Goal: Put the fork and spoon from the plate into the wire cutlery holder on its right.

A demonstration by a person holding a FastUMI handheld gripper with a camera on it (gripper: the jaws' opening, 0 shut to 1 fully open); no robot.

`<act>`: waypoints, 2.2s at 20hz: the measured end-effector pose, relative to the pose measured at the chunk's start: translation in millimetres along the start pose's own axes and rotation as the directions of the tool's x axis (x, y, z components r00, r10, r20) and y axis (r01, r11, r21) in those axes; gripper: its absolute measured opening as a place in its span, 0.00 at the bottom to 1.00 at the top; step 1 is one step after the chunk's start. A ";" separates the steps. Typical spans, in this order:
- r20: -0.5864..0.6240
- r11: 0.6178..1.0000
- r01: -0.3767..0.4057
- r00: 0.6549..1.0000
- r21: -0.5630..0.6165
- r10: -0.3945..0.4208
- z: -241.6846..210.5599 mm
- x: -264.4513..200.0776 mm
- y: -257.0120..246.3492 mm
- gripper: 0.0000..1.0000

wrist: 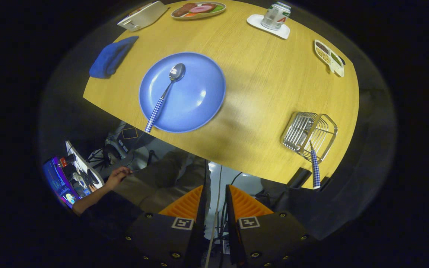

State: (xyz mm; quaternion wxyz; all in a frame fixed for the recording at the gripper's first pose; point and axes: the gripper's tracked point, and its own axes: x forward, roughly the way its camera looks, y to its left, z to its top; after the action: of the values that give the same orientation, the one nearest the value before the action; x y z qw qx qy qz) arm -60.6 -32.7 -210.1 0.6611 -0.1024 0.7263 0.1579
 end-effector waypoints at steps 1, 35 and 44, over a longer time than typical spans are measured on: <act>0.013 1.000 0.007 1.000 -0.005 -0.007 7.7 2.5 7.9 0.30; 0.051 0.978 -0.093 0.995 0.185 0.085 124.2 107.6 121.3 0.30; 0.034 0.998 -0.059 0.998 0.022 0.058 118.4 96.7 92.9 0.07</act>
State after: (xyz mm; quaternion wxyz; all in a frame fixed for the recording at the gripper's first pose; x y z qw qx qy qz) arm 5.9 102.6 -306.4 0.6694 -0.0709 0.7195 0.1707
